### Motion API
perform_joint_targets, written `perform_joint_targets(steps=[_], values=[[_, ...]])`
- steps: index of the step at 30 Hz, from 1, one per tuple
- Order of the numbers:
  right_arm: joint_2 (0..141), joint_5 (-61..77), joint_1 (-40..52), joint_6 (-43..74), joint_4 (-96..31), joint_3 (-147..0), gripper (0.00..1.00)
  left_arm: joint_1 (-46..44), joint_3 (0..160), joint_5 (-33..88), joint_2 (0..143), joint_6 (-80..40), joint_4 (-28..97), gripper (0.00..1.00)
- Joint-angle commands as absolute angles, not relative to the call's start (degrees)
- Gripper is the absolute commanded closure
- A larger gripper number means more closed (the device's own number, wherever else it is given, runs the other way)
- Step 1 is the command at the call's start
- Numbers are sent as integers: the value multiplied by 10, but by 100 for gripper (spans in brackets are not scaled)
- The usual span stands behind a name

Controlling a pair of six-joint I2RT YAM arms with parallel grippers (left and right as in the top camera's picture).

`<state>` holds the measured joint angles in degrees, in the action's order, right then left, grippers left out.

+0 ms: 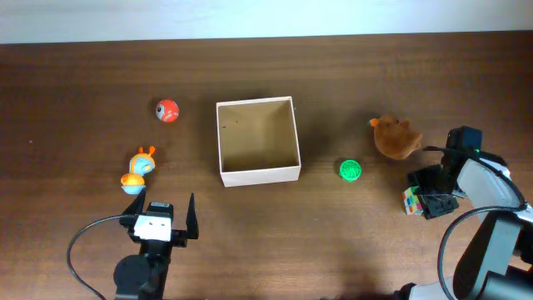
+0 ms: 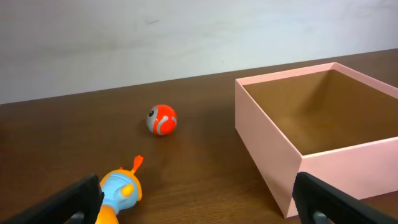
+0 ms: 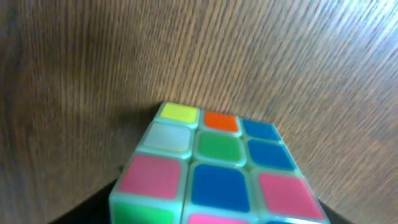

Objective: Pack container
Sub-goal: 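Lower the right gripper and grasp the Rubik's cube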

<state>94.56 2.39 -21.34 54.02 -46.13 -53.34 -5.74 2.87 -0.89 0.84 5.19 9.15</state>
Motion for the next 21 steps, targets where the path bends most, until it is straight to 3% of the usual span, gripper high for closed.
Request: perform_joint_targets(steps=[1, 5, 9, 21], values=[[950, -14, -217, 541, -468, -529, 38, -55, 25, -9, 3, 63, 90, 1], [950, -22, -217, 500, -468, -529, 42, -55, 25, -9, 3, 63, 90, 1], [950, -22, -217, 446, -458, -529, 57, -55, 25, -9, 3, 63, 90, 1], [950, -21, -217, 270, -440, -529, 56, -55, 25, -9, 3, 63, 90, 1]])
